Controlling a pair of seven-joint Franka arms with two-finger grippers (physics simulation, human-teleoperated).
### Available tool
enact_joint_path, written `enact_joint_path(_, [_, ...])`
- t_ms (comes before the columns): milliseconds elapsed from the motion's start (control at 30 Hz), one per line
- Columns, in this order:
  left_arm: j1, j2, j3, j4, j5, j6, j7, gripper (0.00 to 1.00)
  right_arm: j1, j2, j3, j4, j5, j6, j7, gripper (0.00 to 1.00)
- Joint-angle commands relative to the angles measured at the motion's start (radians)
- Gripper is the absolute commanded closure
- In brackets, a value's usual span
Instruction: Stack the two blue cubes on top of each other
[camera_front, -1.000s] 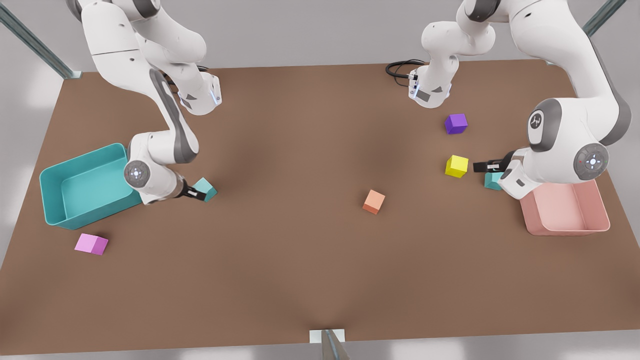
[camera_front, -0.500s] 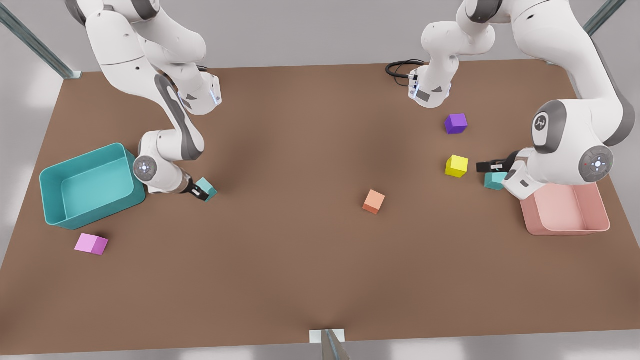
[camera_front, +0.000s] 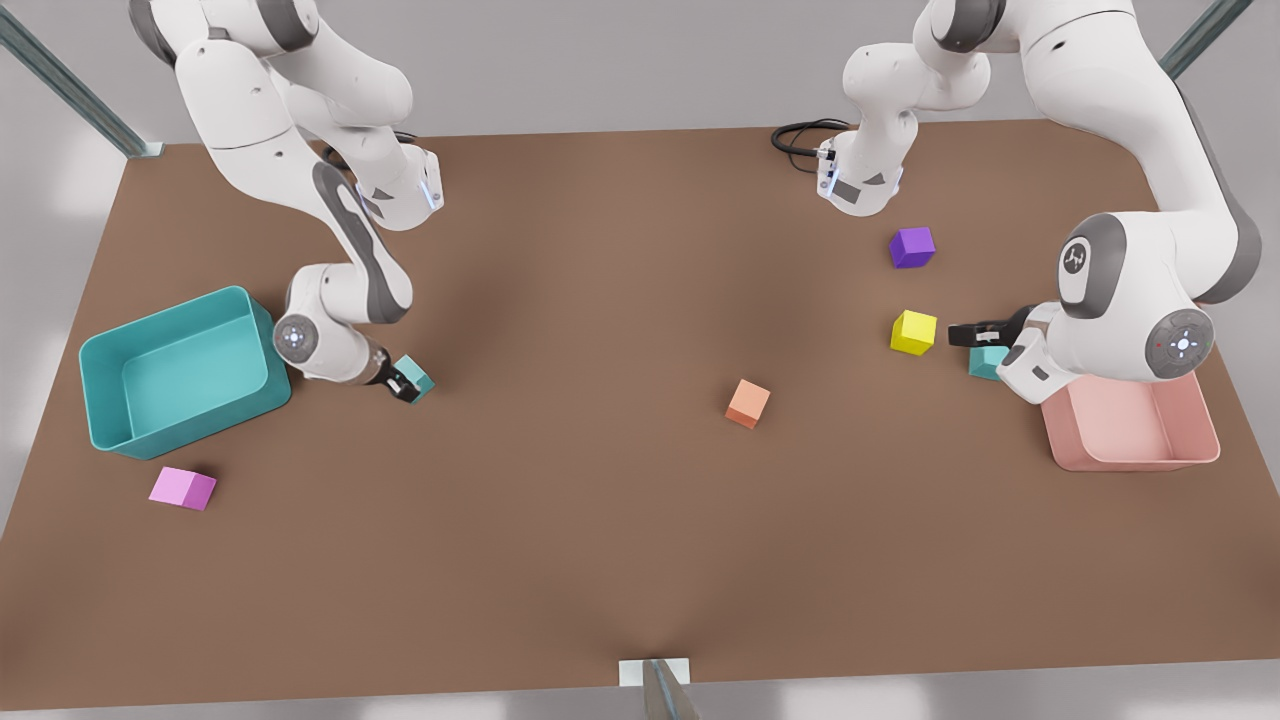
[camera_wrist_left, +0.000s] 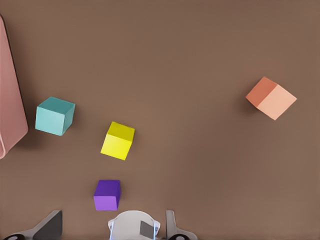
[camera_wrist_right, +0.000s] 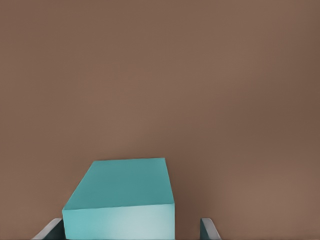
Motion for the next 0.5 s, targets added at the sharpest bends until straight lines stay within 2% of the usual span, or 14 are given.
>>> enact_joint_path(0, [0.038,-0.003,0.003,0.002,0.001,-0.002,0.003,0.00,0.000,0.020,0.000,0.001,0.004,0.033,0.071,0.00])
enact_joint_path(67, [0.123,-0.015,0.005,0.034,-0.008,-0.080,0.005,0.00,0.000,0.051,0.000,0.007,0.004,0.050,0.069,0.00])
enact_joint_path(100, [0.134,-0.013,0.002,0.150,-0.006,-0.139,0.005,0.00,-0.001,0.059,0.000,0.007,0.004,0.054,0.069,0.00])
enact_joint_path(200, [0.117,-0.006,-0.061,0.151,-0.005,-0.136,0.003,0.00,0.000,0.085,0.002,0.009,0.002,0.077,0.069,0.00])
enact_joint_path(333, [0.094,0.033,-0.064,0.145,-0.002,-0.136,0.003,0.00,0.003,0.086,0.003,0.013,0.002,0.077,0.069,0.02])
enact_joint_path(433, [0.092,0.056,-0.064,0.148,-0.002,-0.091,0.003,0.00,0.005,0.083,0.005,0.018,0.002,0.070,0.067,0.33])
enact_joint_path(467, [0.098,0.056,-0.063,0.148,0.000,-0.085,0.003,0.00,0.003,0.080,0.005,0.019,0.002,0.068,0.064,0.35])
